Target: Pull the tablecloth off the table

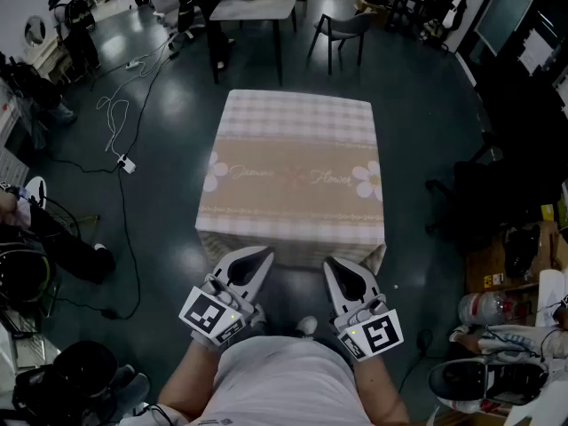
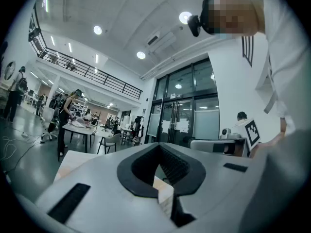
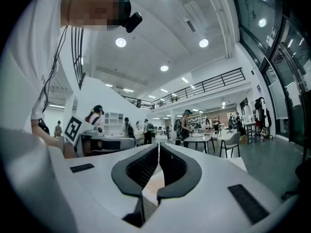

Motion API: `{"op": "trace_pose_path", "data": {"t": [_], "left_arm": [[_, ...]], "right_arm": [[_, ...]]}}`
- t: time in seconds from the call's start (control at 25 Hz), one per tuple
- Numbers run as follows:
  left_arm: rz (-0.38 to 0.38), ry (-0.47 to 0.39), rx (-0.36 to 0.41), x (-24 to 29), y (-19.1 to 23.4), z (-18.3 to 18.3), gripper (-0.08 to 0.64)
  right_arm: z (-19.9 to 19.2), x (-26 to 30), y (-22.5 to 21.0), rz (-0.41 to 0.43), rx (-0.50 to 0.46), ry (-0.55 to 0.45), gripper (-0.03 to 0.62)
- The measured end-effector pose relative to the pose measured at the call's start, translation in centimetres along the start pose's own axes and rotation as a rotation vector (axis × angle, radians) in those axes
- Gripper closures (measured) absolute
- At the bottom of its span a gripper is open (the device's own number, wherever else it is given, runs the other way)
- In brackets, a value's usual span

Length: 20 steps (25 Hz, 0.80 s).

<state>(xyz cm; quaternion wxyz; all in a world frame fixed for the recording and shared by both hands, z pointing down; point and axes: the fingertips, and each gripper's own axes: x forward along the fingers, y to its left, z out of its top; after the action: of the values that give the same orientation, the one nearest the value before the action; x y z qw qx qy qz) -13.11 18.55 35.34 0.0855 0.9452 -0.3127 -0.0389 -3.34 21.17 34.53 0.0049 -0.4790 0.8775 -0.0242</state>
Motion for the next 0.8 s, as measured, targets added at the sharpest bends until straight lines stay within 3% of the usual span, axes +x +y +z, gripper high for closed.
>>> {"op": "trace_pose_path", "data": {"t": [0.16,0.4,0.56,0.72,0.8], "left_arm": [[-0.009,0.002,0.004,0.4,1.1,-0.3,0.549],[-0.09,-0.013,-0.073,0.4,2.9,0.0,0.549],[-0.091,0.038,-0.037,0.1,4.8,-0.3,0.549],[-0.118,0.024,-0.122,-0.7,7.4,-0.1,0.549],[-0.124,0.026,-0.115,-0.8,9.0,-0.3,0.549]], "right_arm": [[-0.4,0.8,-0.4,-0.018,-0.009,0.013,0.562],[-0.7,3.0,-0.1,-0.056,-0.009,0.02,0.561],[-1.0,4.9,0.7,-0.064,-0.012,0.021,0.561],[-1.7,6.8,1.1,-0.073,-0.018,0.033,0.56],[-2.1,7.7,0.6,-0.092,-0.019,0.047,0.56]]}}
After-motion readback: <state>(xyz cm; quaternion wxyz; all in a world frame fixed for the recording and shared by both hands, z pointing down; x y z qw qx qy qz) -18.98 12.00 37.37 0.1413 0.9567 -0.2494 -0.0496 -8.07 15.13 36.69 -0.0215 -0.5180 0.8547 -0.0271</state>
